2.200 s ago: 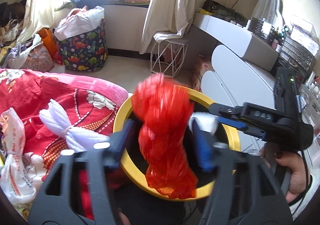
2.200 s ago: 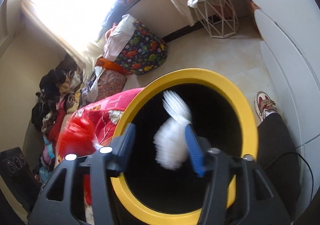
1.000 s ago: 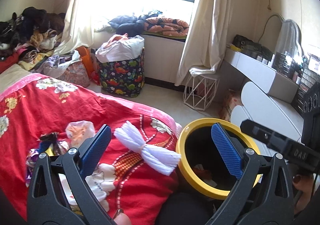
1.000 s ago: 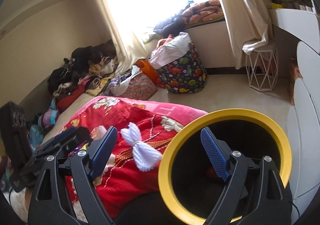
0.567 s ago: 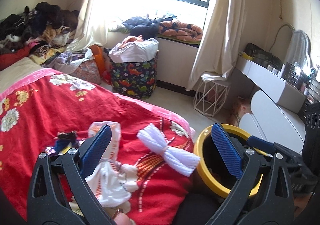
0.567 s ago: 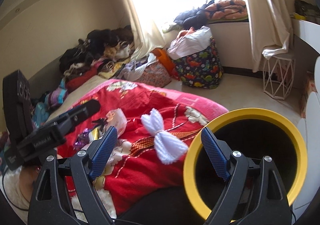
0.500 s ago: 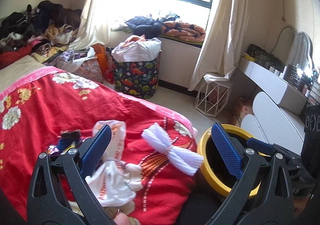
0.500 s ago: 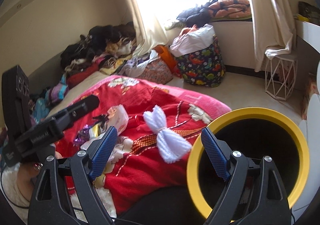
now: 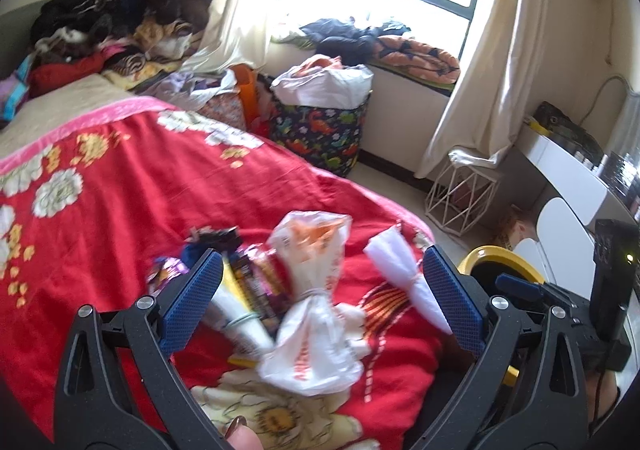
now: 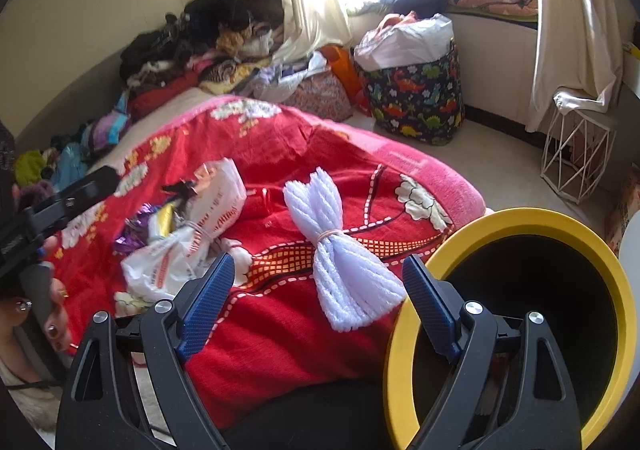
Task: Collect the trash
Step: 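Move both tools back to the bed toward the remaining trash, then grasp the white tied plastic bag with the left tool while the right tool grasps the white foam bundle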
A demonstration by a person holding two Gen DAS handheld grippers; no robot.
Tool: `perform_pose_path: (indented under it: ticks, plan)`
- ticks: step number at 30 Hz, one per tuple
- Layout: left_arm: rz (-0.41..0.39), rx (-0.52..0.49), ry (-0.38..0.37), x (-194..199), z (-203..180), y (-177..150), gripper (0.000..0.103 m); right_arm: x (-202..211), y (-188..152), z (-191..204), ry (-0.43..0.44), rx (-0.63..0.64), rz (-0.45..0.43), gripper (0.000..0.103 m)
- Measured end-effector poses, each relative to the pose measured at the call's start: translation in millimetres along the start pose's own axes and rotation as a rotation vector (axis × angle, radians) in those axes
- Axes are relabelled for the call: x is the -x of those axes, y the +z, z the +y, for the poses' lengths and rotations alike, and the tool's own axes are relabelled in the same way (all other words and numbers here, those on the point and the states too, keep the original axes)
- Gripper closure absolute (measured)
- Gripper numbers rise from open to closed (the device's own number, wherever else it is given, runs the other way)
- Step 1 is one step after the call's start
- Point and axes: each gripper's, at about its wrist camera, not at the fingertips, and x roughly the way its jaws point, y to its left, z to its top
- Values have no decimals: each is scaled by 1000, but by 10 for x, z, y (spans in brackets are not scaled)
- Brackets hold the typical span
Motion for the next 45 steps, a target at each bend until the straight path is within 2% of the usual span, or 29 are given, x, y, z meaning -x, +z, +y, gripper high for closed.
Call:
perform_pose_path:
  ticks: [9,16,18,21,25,27,29,30,32,40,45]
  plan:
    - [75,9,30,-31,232,-168,11,-420,88,-3,8,38,84,20]
    - [140,37,-4,-64,290,-314,12,-676,159,-51,-6,48,146,20]
    - [152,38,-16,-70,267,-341,16,-748,172,-66,-10,46,167,21]
    - [170,27,-34,-89,225,-376,23,-843,179,-74,-11,45,198,26]
    - [208,68,-56,-137,259,-440,33,-933,171,-40,0,60,223,32]
    - [224,79,-53,-155,273,-474,37,-990,160,-39,-1,60,245,40]
    - [228,79,-57,-155,258,-487,40,-1058,141,-43,14,51,274,61]
    - [227,76,-58,-150,249,-489,41,-1082,125,-45,27,44,286,64]
    - [227,72,-62,-150,232,-485,44,-1071,106,-30,31,39,274,71]
    - [254,90,-69,-201,235,-538,46,-792,65,5,106,-57,180,72]
    - [270,63,-73,-225,132,-584,49,-557,-5,53,140,-106,131,72]
